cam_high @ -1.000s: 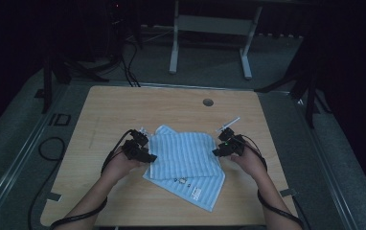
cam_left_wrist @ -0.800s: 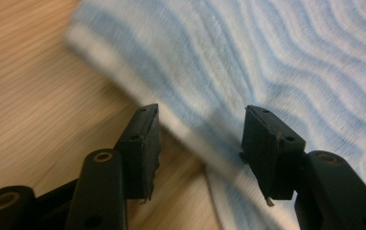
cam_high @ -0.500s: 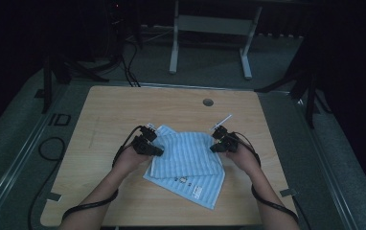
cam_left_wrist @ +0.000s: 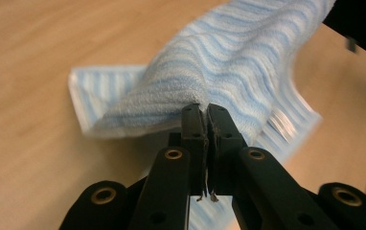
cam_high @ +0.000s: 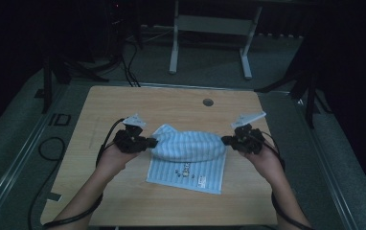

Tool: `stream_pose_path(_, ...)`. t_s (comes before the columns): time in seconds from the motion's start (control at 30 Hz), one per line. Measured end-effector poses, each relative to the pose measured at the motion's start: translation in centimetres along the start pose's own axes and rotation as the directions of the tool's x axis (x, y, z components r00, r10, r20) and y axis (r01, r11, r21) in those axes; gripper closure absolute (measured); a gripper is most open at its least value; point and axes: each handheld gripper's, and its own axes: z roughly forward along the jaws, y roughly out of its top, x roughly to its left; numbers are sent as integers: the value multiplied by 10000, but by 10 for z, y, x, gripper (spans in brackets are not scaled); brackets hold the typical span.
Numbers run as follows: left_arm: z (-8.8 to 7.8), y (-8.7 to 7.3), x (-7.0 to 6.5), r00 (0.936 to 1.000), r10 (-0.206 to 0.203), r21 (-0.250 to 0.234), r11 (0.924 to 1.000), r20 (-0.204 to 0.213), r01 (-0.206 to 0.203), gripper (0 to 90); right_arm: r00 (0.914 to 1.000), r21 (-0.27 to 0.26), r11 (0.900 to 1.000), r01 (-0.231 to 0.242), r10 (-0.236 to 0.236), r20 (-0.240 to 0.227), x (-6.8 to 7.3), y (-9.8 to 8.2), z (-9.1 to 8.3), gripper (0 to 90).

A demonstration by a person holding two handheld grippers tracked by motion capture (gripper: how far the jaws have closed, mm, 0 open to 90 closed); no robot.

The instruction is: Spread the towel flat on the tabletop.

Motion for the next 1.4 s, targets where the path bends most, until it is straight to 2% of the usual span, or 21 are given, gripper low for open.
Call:
stream_pose_path(0.07,4,-15,-1,9995,-182,363,9992,268,172,863,9997,167,9998,131,-128,-184,14,-14,2,880)
stream_pose_path(0.13,13,-30,-1,9984,-212,905,9958,527,163,861,9989,633,9977,227,-200,-420,23,-30,12,878)
stream_pose_path(0.2,22,-42,-2,9967,-353,1335,9907,732,253,857,9960,883,9961,-75,153,-879,29,-47,24,878)
stream_pose_path(0.33,40,-61,0,9940,-593,2026,9785,918,396,851,9904,1719,9851,-77,312,-1344,43,-71,51,878)
stream_pose_path(0.5,54,-76,6,9911,-784,2741,9606,1079,461,851,9855,2340,9722,-53,447,-1636,53,-85,74,878)
stream_pose_path(0.6,54,-78,11,9865,-960,2921,9549,1327,536,839,9763,2529,9675,-94,636,-2070,53,-86,78,830)
stream_pose_path(0.67,47,-75,12,9890,-872,2851,9572,1193,499,751,9757,2587,9659,117,455,-2142,49,-82,71,773)
stream_pose_path(0.7,42,-71,14,9909,-816,2820,9582,1068,485,688,9822,2480,9685,213,261,-1862,47,-79,64,769)
stream_pose_path(0.77,33,-61,18,9960,-683,2707,9613,578,502,576,9887,2175,9761,-21,346,-1457,34,-72,50,733)
stream_pose_path(0.8,29,-55,21,9975,-613,2604,9642,352,501,559,9923,2149,9765,-139,400,-1175,26,-68,45,724)
stream_pose_path(0.83,26,-48,25,9986,-487,2476,9679,185,426,531,9961,2083,9777,-260,429,-770,19,-64,43,724)
stream_pose_path(0.9,26,-34,36,9988,-483,2272,9726,-83,489,516,9955,2111,9755,-620,757,-574,4,-57,49,714)
stream_pose_path(0.93,29,-27,42,9988,-458,2124,9760,-176,485,515,9968,2124,9751,-639,728,-343,-2,-54,55,714)
stream_pose_path(0.97,33,-21,49,9988,-460,2109,9763,-195,491,513,9963,2257,9712,-762,832,-214,-6,-51,62,710)
stream_pose_path(1.0,39,-15,55,9979,-526,2144,9749,-367,593,504,9952,2407,9670,-832,929,-291,-10,-49,71,693)
stream_pose_path(1.07,53,-3,64,9967,-400,2249,9728,-707,550,482,9949,2620,9610,-885,981,-237,-13,-47,86,691)
stream_pose_path(1.13,68,7,71,9955,-319,2451,9681,-887,529,468,9948,2817,9561,-804,949,-382,-13,-46,98,684)
stream_pose_path(1.17,75,11,74,9947,-318,2416,9688,-975,547,468,9948,2917,9535,-758,924,-438,-13,-45,103,684)
stream_pose_path(1.3,101,24,85,9916,-495,2610,9620,-1199,796,468,9953,3311,9416,-607,821,-510,-14,-44,117,700)
stream_pose_path(1.4,115,30,90,9884,-465,2730,9583,-1447,850,468,9964,3332,9414,-528,718,-449,-13,-42,120,761)
